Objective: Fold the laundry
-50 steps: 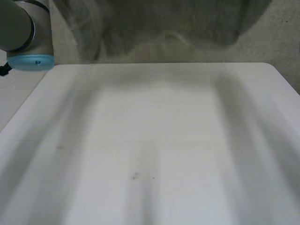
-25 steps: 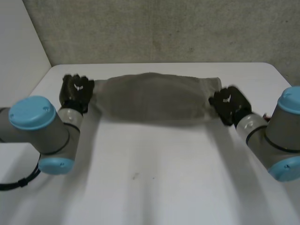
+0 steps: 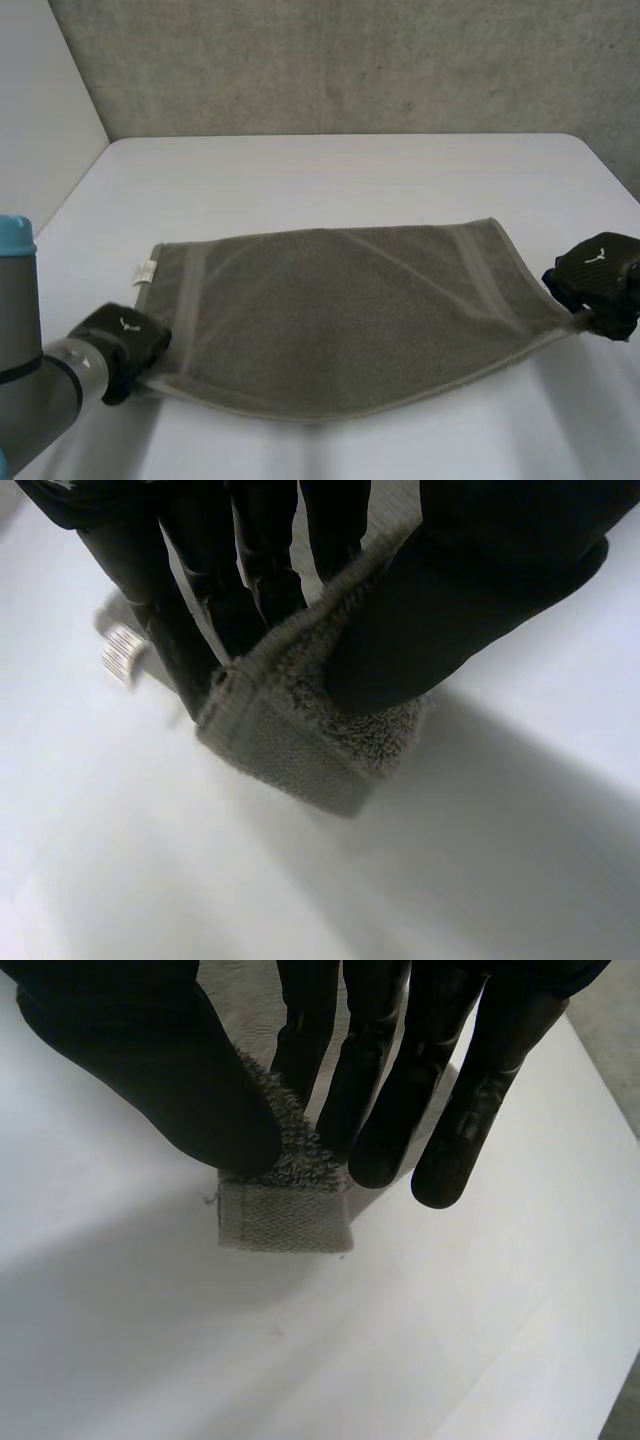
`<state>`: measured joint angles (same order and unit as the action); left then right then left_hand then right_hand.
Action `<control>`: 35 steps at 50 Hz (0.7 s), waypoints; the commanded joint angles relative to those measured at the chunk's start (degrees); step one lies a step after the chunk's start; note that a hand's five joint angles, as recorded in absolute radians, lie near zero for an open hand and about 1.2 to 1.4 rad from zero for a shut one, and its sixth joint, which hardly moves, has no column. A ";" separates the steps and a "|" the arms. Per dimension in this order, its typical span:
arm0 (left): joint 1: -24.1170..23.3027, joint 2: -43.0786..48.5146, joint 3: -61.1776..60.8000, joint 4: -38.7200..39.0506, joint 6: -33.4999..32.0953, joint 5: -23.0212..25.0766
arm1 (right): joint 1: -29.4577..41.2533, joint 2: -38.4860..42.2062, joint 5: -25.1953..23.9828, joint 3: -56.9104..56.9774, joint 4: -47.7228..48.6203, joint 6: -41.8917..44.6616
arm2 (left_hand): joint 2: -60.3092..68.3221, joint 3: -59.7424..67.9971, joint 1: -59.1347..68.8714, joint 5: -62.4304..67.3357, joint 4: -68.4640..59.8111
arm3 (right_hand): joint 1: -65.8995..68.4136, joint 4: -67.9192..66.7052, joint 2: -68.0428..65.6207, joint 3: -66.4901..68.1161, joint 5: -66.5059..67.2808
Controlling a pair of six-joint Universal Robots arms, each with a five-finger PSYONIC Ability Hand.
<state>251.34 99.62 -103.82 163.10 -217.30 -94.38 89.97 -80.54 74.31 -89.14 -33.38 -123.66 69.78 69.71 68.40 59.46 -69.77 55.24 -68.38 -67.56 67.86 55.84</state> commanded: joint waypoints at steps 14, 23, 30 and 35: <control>0.02 30.37 30.61 21.99 3.55 0.25 | 10.22 26.91 9.62 14.24 35.72 -12.74 | 10.22 10.29 11.60 10.54 -10.23 | 24.76 -11.62 -12.44 12.14 14.16; 0.02 39.41 41.32 23.58 3.99 -0.01 | 12.34 34.38 13.84 22.06 45.06 -12.13 | 10.22 10.29 11.60 10.54 -10.23 | 24.76 -11.62 -12.44 12.14 14.16; 0.02 42.41 45.37 23.75 3.99 -0.19 | 13.30 39.65 14.28 27.78 45.33 -12.13 | 10.22 10.29 11.60 10.54 -10.23 | 24.76 -11.62 -12.44 12.14 14.16; 0.02 43.64 47.04 23.84 3.90 -0.89 | 13.48 43.09 15.34 31.22 44.98 -11.69 | 10.22 10.29 11.60 10.54 -10.23 | 24.76 -11.62 -12.44 12.14 14.16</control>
<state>251.37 141.82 -58.73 186.90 -213.26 -94.63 103.07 -41.67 88.71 -62.22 12.30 -135.78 69.78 69.71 68.35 59.46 -69.77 55.24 -68.38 -67.56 67.86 55.84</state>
